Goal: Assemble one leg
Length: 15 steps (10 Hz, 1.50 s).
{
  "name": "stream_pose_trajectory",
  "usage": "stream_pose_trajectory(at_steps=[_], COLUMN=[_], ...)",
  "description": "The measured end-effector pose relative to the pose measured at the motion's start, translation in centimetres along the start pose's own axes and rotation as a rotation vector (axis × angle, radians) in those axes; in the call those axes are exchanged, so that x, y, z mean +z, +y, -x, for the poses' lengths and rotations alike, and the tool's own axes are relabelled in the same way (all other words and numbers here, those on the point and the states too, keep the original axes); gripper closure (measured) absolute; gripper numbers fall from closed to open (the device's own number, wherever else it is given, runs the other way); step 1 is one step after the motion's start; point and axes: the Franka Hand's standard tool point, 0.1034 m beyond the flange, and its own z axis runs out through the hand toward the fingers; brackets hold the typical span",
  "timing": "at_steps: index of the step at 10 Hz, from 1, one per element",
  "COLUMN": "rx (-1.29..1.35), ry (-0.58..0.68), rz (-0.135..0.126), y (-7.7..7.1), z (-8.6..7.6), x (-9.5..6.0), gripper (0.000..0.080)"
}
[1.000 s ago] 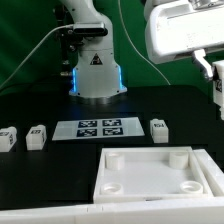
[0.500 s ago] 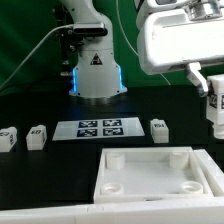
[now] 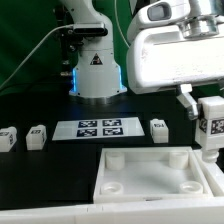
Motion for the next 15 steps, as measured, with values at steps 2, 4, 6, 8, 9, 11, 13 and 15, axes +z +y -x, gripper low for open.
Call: stream_pose_trajectory(at_steps=[2, 4, 6, 8, 9, 11, 13, 15], rx=[0.001, 0.001, 0.002, 0.002, 0.002, 0.001, 0.0, -0.002], ry=[-0.01, -0.015, -0.025, -0.033, -0.032, -0.018, -0.012, -0.006], rz=[0.01, 0.016, 0.016, 0.018, 0.019, 0.024, 0.026, 0.029], y=[1.2, 1.9, 1.9, 2.2, 2.2, 2.4, 2.4, 2.4], z=[0.6, 0.7, 1.3, 1.8, 2.0, 2.1, 2.4, 3.1], x=[0.7, 1.5, 2.2, 2.8, 3.0, 3.3, 3.8, 4.4], gripper=[0.0506, 0.0506, 0.0506, 0.0506, 0.0506, 0.0506, 0.0506, 0.0506])
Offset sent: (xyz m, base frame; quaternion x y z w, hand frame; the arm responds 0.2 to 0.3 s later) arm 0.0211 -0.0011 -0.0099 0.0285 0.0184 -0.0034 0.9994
